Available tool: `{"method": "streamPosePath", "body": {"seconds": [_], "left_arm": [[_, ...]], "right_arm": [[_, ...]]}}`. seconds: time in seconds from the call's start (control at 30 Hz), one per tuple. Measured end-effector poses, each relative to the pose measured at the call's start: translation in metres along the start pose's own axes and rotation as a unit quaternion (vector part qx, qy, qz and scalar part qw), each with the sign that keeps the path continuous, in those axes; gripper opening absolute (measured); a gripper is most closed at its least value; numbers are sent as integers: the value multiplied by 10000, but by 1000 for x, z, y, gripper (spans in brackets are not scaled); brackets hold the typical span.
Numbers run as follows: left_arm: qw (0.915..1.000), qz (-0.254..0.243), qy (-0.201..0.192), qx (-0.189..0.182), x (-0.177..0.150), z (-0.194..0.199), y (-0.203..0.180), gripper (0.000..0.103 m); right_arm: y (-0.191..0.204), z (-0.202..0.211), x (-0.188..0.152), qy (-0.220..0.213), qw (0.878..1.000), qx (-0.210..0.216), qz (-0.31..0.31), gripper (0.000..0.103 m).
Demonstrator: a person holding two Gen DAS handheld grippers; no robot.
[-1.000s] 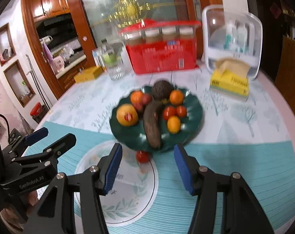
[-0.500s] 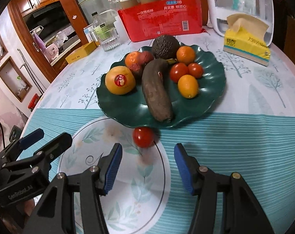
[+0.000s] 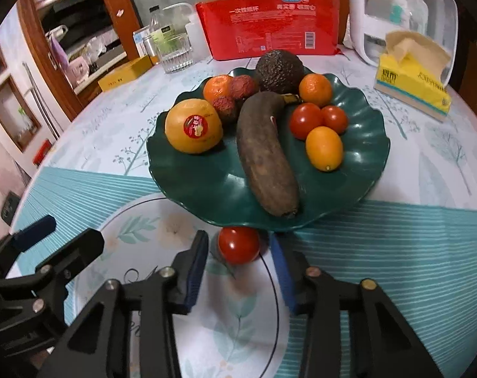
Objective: Organize fruits
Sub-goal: 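Grasp the last cherry tomato with the right tool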
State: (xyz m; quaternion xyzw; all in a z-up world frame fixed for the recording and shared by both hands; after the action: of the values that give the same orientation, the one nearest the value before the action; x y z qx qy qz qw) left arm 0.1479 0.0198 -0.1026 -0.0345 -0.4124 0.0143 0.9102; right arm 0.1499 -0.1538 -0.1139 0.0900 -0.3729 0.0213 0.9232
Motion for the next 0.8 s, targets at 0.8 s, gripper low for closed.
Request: {"method": "streamPosePath", "body": {"seconds": [0.8], "left_arm": [[9995,-187,125,-221,1,27,-16,94]], "right_arm": [[-5,39,-16,47,10000,-17,26,26]]}}
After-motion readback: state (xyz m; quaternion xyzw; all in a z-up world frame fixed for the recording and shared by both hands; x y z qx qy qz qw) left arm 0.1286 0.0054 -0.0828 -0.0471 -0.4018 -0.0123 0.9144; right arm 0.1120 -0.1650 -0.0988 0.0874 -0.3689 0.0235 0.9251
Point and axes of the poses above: each gripper's, at about its wrist camera, not at the fingertips, and z roughly against the way its jaws point, y to its left, x to its top, the point moved 1 cm from there along -z, roughly the way its jaws point, and after that the axes turned 11 degrees about -y, right-handed, at the moved point
